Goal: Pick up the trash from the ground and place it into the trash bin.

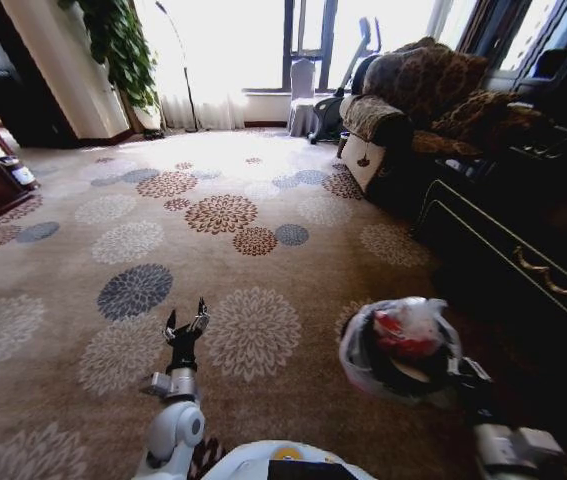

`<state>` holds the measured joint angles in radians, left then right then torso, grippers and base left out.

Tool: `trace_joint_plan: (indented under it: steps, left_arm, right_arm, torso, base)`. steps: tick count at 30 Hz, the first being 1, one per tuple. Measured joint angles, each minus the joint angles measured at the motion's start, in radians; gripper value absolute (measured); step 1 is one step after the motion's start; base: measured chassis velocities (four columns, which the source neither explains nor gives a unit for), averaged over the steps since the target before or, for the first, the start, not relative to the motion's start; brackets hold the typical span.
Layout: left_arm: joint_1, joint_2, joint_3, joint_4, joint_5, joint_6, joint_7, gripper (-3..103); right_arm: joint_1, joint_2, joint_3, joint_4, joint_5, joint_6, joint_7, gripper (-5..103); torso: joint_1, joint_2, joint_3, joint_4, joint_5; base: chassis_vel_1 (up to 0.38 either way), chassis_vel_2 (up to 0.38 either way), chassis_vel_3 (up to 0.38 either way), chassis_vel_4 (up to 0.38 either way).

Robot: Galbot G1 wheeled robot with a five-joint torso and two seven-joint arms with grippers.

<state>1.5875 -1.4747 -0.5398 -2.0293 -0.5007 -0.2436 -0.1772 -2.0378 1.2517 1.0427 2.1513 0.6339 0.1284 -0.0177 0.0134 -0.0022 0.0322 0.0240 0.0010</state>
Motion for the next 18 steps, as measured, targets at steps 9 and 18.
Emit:
trace_joint_plan:
  steps: [9, 18]
  left_arm:
    - [-0.049, 0.014, 0.050, 0.012, -0.008, 0.031, -0.001, 97]
    - [-0.023, 0.005, 0.073, 0.027, 0.006, 0.010, 0.004, 97]
  right_arm:
    - [-0.156, -0.046, 0.232, -0.131, 0.174, -0.046, 0.001, 0]
    - [0.041, -0.077, 0.116, -0.257, 0.048, -0.135, -0.002, 0]
  torso:
    - [0.000, 0.000, 0.000, -0.0002, -0.0017]
    - [0.000, 0.000, 0.000, 0.0013, -0.0007]
  base:
    - [0.000, 0.000, 0.000, 0.000]
    - [0.000, 0.000, 0.000, 0.000]
